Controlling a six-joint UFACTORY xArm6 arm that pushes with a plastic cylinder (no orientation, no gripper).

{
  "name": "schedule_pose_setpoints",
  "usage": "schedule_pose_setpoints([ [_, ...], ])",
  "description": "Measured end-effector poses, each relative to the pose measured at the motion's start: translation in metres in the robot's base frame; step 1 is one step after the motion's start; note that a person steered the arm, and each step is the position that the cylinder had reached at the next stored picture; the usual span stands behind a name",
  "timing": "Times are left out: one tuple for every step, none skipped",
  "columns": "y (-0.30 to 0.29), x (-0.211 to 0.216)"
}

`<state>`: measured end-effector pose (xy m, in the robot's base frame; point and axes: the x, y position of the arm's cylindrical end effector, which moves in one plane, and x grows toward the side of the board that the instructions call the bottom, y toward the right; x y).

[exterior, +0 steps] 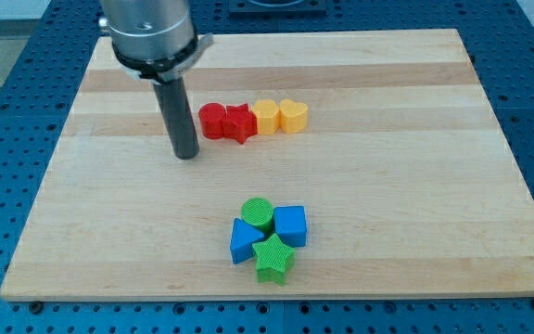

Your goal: Push the red blocks into the yellow blocks

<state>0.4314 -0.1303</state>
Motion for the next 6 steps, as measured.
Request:
schedule_pose_setpoints([
  [0.002, -0.037],
  [0.035, -0.056],
  [0.068, -0.052],
  [0.098, -0.044],
  [0.129, -0.040],
  [0.160, -0.030],
])
